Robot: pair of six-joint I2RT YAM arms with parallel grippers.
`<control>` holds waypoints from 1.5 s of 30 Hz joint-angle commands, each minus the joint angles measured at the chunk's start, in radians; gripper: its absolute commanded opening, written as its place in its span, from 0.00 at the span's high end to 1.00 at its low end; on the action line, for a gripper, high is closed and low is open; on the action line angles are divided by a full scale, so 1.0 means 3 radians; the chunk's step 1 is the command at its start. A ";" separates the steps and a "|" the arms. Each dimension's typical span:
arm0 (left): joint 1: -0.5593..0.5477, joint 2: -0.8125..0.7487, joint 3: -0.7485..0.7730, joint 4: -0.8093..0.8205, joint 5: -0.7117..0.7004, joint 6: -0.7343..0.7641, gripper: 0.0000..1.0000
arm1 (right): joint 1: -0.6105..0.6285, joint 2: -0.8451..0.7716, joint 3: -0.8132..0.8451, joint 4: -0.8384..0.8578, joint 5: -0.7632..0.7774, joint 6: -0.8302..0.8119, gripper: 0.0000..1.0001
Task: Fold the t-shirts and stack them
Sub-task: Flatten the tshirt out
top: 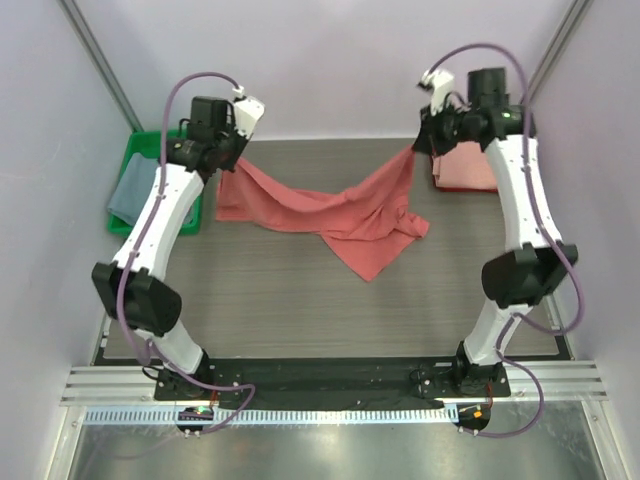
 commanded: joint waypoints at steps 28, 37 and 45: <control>0.0074 -0.2316 0.1052 -0.0290 -0.0053 0.0373 1.00 | -0.0117 -0.2734 0.1503 0.0544 0.1349 -0.0168 0.99; 0.0069 -0.2061 0.0799 -0.0183 -0.0089 0.0526 1.00 | -0.0163 -0.2621 0.0727 0.1162 0.1175 -0.0178 0.99; 0.0074 -0.1867 -0.0577 0.0455 -0.0069 0.0710 1.00 | -0.0163 -0.2591 -0.1093 0.1899 0.0791 -0.0224 0.99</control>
